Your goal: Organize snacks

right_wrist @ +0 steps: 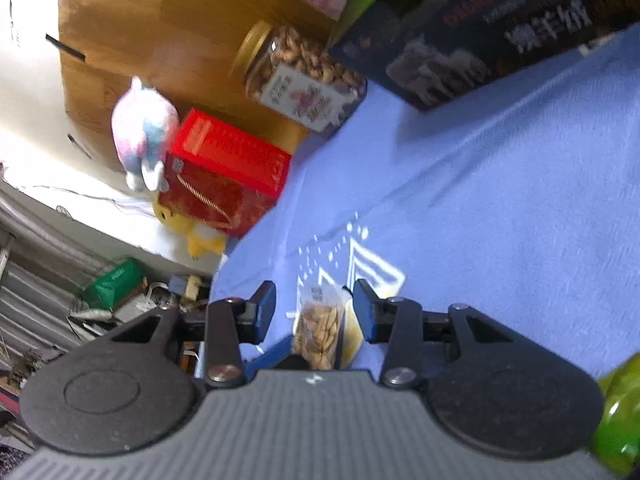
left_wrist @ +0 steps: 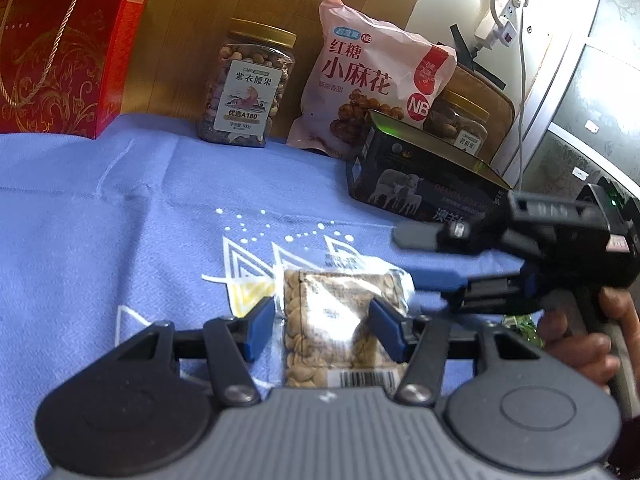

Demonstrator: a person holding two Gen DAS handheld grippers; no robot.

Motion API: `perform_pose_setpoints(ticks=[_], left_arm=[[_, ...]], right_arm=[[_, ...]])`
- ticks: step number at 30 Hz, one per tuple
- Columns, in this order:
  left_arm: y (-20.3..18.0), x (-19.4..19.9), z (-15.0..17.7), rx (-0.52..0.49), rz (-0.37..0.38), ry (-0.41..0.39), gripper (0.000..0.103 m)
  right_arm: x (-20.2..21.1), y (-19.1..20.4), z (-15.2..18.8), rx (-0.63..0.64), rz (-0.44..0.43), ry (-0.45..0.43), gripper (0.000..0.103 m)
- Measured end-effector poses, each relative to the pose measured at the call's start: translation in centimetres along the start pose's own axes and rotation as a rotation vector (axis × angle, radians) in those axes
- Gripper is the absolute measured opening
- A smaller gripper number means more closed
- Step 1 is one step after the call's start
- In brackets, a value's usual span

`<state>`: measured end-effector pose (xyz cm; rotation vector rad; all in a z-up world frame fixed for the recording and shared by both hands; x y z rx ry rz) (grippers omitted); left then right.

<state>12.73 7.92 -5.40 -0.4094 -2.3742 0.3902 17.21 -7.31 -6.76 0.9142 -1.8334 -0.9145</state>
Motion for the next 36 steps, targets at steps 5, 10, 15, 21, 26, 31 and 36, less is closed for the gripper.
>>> perform_pose_setpoints(ticks=[5,10,15,21,26,31,36], left_arm=[[0.0,0.0,0.1,0.005,0.003,0.000,0.052],[-0.1,0.1,0.1,0.024,0.032,-0.001,0.056],[0.0,0.2,0.1,0.067,0.107,0.018,0.063],[-0.4,0.3,0.2,0.129,0.227,0.039,0.071],[-1.3,0.2,0.5,0.116,0.262,0.054,0.036],[-1.3,0.1,0.5,0.127,0.270,0.054,0.026],[-0.8,0.1,0.3,0.146,0.245,0.042,0.019]], right_arm=[[-1.3,1.9,2.4,0.103,0.015,0.054,0.045],[-1.1,1.2,2.0,0.092,0.041,0.016,0.014],[0.1,0.5,1.5,0.060,0.020,-0.009,0.011],[1.4,1.7,1.0,0.007,-0.132,-0.035,0.010],[2.4,1.3,0.5,-0.008,-0.138,-0.068,0.010],[3.0,0.4,0.1,-0.033,-0.134,-0.085,0.012],[2.7,0.2,0.2,0.014,-0.064,-0.098,0.021]])
Point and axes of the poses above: each gripper's, at about its wrist camera, not at the fingertips, and x roughly against the way its jaws point, y to its left, z to its underside, the point moved 10 cm from there along -x, roughly the way its jaws point, and after that the axes turned 3 degrees about x, right-handed, at the moved point
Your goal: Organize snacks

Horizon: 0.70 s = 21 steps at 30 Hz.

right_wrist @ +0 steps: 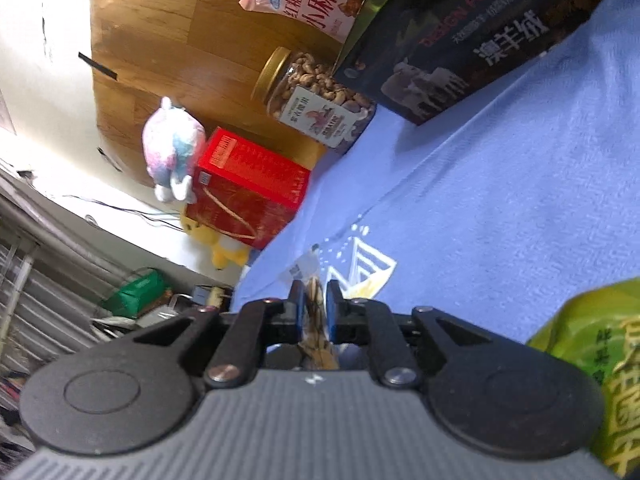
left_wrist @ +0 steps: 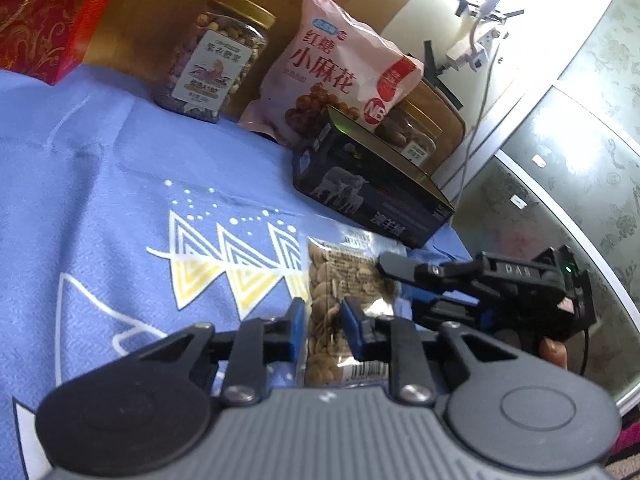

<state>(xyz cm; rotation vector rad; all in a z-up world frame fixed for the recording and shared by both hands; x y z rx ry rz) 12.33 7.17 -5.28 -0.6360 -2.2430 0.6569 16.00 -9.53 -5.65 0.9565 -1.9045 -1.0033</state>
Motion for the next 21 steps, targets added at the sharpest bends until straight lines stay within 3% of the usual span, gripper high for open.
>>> perform_pose_setpoints(ticks=[1,4,12,21], left_arm=[[0.2,0.0,0.0,0.006,-0.010,0.000,0.019],[0.7,-0.2,-0.1,0.024,-0.024,0.005,0.019],[0.6,-0.4,0.1,0.025,-0.021,0.020,0.019],[0.6,-0.6,0.2,0.017,-0.027,0.028,0.019]], right_arm=[[0.0,0.0,0.1,0.019,0.013,0.007,0.035],[-0.1,0.8,0.9,0.102,0.012,0.044,0.056],[-0.6,2.9,3.4,0.457,0.111,0.103,0.074],[-1.2,2.8,7.1,0.869,0.291,0.149,0.074]])
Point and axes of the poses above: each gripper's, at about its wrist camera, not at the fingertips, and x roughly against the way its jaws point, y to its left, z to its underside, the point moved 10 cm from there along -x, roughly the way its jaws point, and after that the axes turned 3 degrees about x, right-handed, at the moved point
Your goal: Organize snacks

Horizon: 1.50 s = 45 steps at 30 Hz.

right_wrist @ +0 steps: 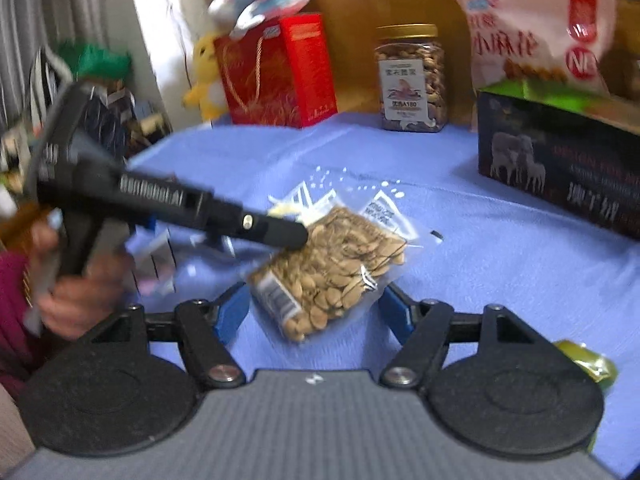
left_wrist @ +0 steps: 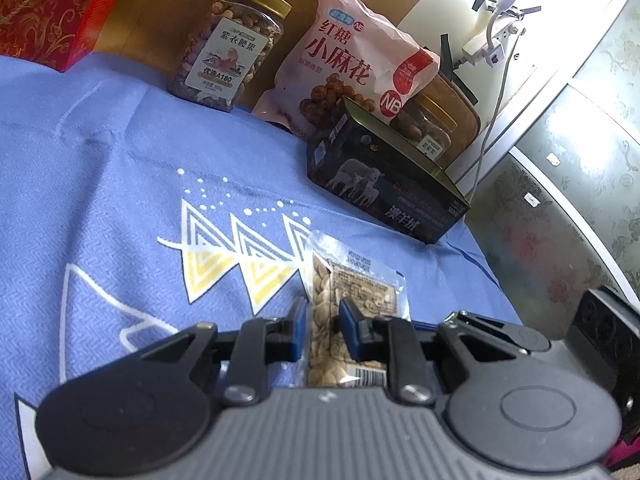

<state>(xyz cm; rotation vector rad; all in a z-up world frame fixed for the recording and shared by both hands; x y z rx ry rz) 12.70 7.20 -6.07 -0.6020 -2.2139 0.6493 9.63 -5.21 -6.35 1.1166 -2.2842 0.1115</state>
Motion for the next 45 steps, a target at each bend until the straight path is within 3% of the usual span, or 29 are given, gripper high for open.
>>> perform_pose_setpoints(ticks=[6,10,15,22,32,36,45], left_arm=[[0.0,-0.1,0.1,-0.005,-0.003,0.004,0.020],[-0.3,-0.1,0.1,-0.015,0.004,0.004,0.027],[-0.7,0.0,0.3,-0.040,0.009,0.005,0.033],[-0.4,0.0,0.3,-0.034,-0.003,0.000,0.025],[-1.0,0.1,0.0,-0.049,-0.013,-0.009,0.024],[-2.5,-0.1,-1.2,-0.059,-0.003,-0.010,0.025],[-8.6,-3.5,-7.6,-0.223,-0.004,-0.034,0.027]], right_arm=[[-0.6,0.9,0.7,0.180,0.124,-0.009,0.073],[-0.2,0.2,0.3,0.158,0.131,-0.037,0.058],[0.2,0.2,0.1,0.140,0.135,-0.058,0.054],[0.6,-0.1,-0.1,0.121,0.154,-0.087,0.039],[1.2,-0.3,-0.5,0.108,0.170,-0.110,0.031],[1.9,-1.0,-1.4,0.119,0.204,-0.139,0.027],[4.8,-5.8,-5.8,0.073,0.315,-0.267,0.026]])
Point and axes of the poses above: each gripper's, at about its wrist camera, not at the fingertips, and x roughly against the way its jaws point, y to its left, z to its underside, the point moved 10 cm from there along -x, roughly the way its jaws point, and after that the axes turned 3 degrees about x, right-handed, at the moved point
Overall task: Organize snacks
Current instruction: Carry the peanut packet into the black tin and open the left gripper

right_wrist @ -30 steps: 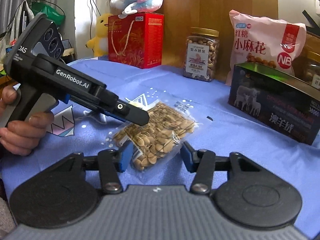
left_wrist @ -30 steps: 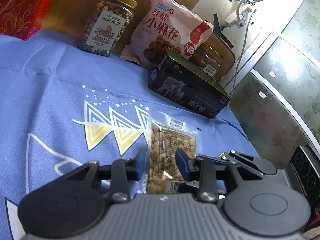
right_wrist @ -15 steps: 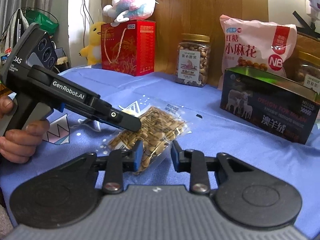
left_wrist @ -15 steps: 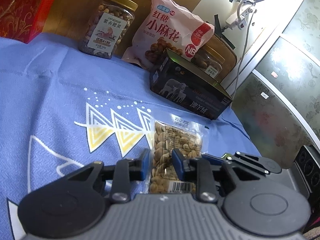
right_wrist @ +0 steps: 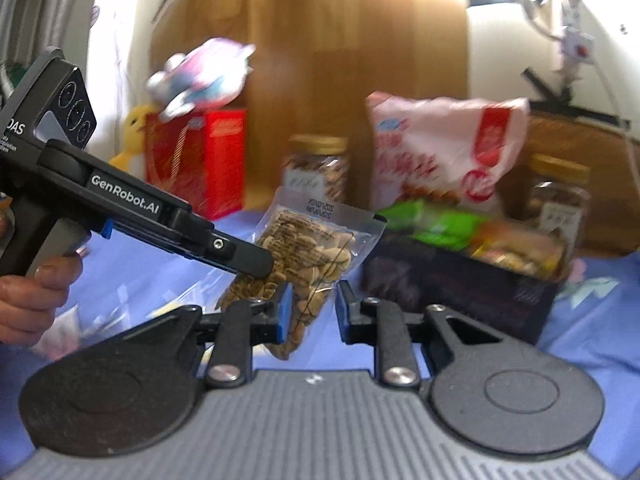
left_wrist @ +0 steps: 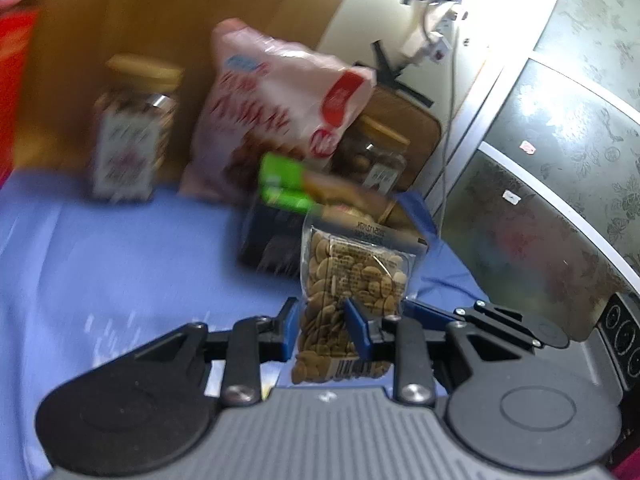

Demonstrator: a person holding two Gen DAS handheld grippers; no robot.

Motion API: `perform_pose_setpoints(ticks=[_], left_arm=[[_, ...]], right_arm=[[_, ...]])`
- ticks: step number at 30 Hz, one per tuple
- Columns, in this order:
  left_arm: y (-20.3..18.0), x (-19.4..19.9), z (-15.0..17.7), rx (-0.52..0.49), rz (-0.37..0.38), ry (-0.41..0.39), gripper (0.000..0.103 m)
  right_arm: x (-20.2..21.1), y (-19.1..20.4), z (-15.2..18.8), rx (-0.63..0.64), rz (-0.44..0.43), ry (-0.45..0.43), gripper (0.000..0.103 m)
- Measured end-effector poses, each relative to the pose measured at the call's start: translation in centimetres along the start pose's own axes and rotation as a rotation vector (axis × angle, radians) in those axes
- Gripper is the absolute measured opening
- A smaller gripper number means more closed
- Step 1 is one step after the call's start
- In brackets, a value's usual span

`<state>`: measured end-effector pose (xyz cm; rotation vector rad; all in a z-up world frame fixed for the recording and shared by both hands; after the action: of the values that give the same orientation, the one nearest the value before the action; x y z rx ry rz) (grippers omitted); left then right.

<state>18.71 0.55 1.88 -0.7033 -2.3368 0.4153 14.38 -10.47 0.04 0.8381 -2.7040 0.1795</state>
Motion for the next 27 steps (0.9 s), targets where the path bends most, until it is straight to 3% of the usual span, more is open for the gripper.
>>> perform_pose_setpoints(ticks=[10,19,22,24,27], left_arm=[[-3.8,-8.7,-8.0,-0.109,-0.012,-0.013,0.029],[-2.3,-16.4,-8.1,-0.082,-0.080,0.057,0.035],[-1.7,-17.2,-7.7,-0.071,-0.103,0.079,0.035],[-1.6,-16.9,-7.4,-0.081,-0.111,0.080,0.035],[-1.8,-15.6,-7.4,-0.085,-0.113,0.064,0.035]], right_arm=[[-3.1,-10.5,-3.7,-0.058,0.152,-0.082,0.026],[-5.9,-15.1,-1.3,-0.131,0.202,-0.028,0.032],[-6.4,-15.6,-0.9,-0.138,0.207,-0.021,0.033],[-6.4,-15.9,-0.6,-0.138,0.225,-0.014,0.043],[-5.6,-16.7,-0.6,-0.163,0.248,-0.031,0.044]])
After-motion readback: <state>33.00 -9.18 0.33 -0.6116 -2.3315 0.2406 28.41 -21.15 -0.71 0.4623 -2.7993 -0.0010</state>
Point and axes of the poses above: each gripper's, at about its wrist camera, not at the fingertips, and x roughly against the way its jaws point, y to its left, z to its underside, the point moved 10 cm from there along -x, roughly the way its jaws point, and after that the axes turned 3 degrees about x, right-handed, at the moved point
